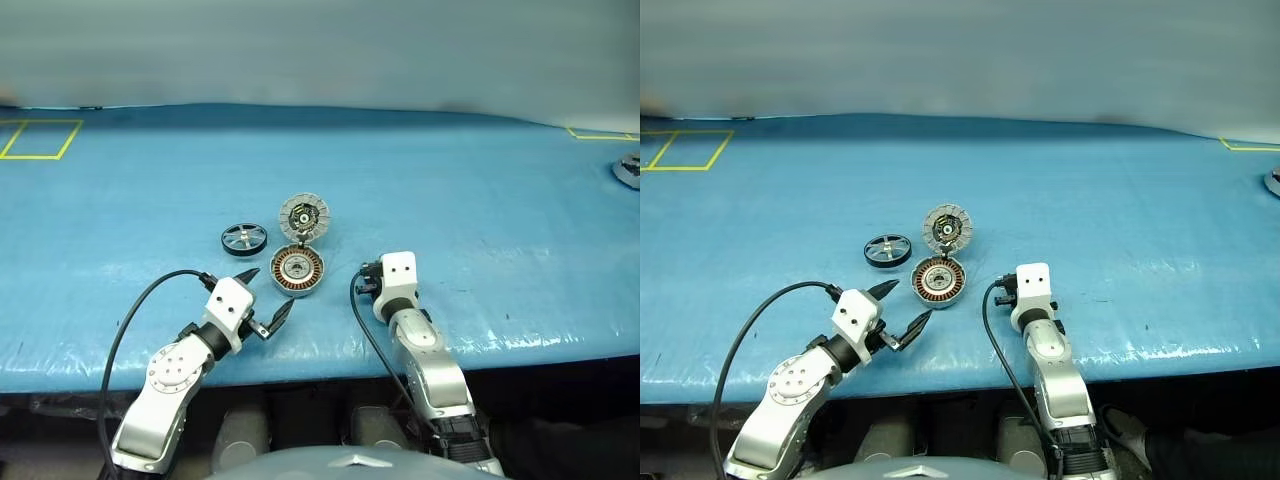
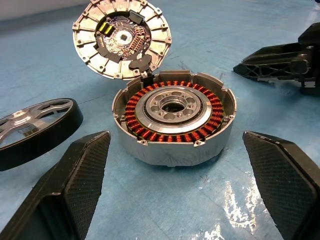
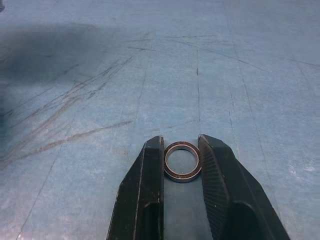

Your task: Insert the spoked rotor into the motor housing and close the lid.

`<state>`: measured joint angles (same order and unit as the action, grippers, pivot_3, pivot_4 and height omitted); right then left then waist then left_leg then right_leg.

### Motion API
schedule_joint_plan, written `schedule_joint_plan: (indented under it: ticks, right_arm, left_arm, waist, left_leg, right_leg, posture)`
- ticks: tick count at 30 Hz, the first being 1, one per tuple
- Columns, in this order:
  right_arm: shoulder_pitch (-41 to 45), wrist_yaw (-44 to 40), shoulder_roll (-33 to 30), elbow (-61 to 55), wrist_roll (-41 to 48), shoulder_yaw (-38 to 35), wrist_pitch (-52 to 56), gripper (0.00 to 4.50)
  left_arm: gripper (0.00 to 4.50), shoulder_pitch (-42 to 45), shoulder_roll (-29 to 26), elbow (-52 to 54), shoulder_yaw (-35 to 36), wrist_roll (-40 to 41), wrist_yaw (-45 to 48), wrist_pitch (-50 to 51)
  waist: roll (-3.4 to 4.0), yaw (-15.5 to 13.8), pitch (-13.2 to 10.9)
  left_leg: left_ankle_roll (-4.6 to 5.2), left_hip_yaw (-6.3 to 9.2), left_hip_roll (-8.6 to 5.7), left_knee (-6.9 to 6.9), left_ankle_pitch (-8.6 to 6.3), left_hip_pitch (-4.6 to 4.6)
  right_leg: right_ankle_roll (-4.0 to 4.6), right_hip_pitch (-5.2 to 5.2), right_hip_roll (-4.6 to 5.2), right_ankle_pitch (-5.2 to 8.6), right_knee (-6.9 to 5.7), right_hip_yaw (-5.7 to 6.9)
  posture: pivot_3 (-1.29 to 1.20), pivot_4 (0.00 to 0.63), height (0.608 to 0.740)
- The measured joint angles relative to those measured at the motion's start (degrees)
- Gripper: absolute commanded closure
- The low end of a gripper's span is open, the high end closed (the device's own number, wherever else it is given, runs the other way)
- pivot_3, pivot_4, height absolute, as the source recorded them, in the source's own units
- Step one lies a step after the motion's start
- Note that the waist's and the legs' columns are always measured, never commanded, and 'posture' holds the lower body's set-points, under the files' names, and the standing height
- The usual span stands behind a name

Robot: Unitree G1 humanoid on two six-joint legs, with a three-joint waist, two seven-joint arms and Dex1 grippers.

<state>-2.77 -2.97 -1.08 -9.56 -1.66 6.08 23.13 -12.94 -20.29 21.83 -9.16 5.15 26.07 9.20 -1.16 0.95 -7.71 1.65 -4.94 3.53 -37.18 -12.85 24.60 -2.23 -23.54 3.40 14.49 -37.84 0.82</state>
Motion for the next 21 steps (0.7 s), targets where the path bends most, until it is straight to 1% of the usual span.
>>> schedule_joint_plan:
  ticks: [3, 6, 8, 10, 13, 15, 18, 21]
  right_arm:
    - [-2.5, -2.7, -3.2, -5.6, 0.0, 1.5, 3.8, 3.84]
    - [-3.1, -7.7, -9.7, -12.7, -0.3, 5.2, 10.0, 3.84]
    - [-1.4, -10.3, -12.1, -16.8, -0.1, 7.0, 13.4, 3.84]
    - [3.8, -13.0, -12.9, -21.0, 1.2, 8.0, 17.6, 3.84]
    - [10.9, -14.8, -11.2, -23.8, 3.4, 9.0, 20.2, 3.84]
    - [13.7, -15.4, -8.3, -23.0, 5.0, 10.2, 21.3, 3.84]
    - [16.6, -14.4, -4.6, -16.3, 5.0, 13.3, 21.2, 3.84]
    - [17.6, -13.1, -2.4, -9.7, 4.1, 15.3, 20.3, 3.84]
  left_arm:
    - [0.0, -0.3, 0.2, 0.0, 0.0, 0.0, -0.5, 0.0]
    - [0.0, -0.5, 0.2, 0.0, 0.0, -0.1, -0.9, -0.1]
    - [0.0, -0.4, 0.3, 0.0, 0.0, -0.1, -1.0, -0.1]
    - [0.0, 0.0, 0.5, 0.0, 0.0, -0.1, -1.0, -0.1]
    - [0.0, 0.3, 0.8, -0.2, -0.1, -0.3, -1.1, -0.7]
    - [0.0, 0.3, 1.1, -0.6, -0.2, -0.5, -1.4, -1.1]
    - [0.0, -0.2, 1.4, -1.1, -0.1, -0.6, -2.0, -1.4]
    - [0.0, -1.3, 2.2, -1.1, -0.3, -0.5, -2.3, -2.1]
  waist:
    - [0.02, -0.1, 0.0]
    - [0.04, 0.0, 0.0]
    - [0.05, 0.1, 0.0]
    - [0.05, 0.1, 0.0]
    - [0.03, 0.0, 0.0]
    - [0.0, -0.2, 0.0]
    - [0.0, -0.2, 0.0]
    - [0.0, -0.3, 0.0]
  left_leg:
    - [0.0, -0.02, 0.01, -0.01, 0.0, 0.02]
    - [0.01, -0.04, 0.02, -0.03, 0.01, 0.05]
    - [0.01, -0.03, 0.04, -0.04, 0.01, 0.05]
    - [0.01, -0.01, 0.06, -0.07, 0.03, 0.05]
    - [0.01, 0.07, 0.07, -0.08, 0.03, 0.01]
    - [0.02, 0.08, 0.03, -0.05, 0.03, 0.07]
    - [0.06, -0.01, -0.02, -0.03, 0.0, 0.14]
    - [0.08, -0.04, -0.04, -0.05, 0.0, 0.15]
  right_leg:
    - [0.0, 0.0, 0.01, 0.0, 0.0, -0.01]
    - [0.0, -0.01, 0.0, 0.0, -0.04, -0.03]
    - [0.0, -0.02, -0.04, 0.0, -0.07, -0.03]
    - [-0.01, -0.03, -0.11, -0.01, -0.09, -0.03]
    - [0.01, -0.12, -0.14, 0.0, -0.08, 0.03]
    - [0.02, -0.08, -0.13, 0.0, -0.06, 0.03]
    - [-0.02, 0.01, -0.08, -0.03, -0.03, -0.04]
    - [-0.05, 0.0, -0.04, -0.04, -0.03, -0.03]
  posture:
    - [0.0, 0.15, 0.74]
    - [0.0, 0.15, 0.74]
    - [0.0, 0.15, 0.74]
    - [0.0, 0.15, 0.74]
    - [0.0, 0.15, 0.74]
    - [0.0, 0.15, 0.74]
    - [0.0, 0.15, 0.74]
    - [0.0, 0.15, 0.74]
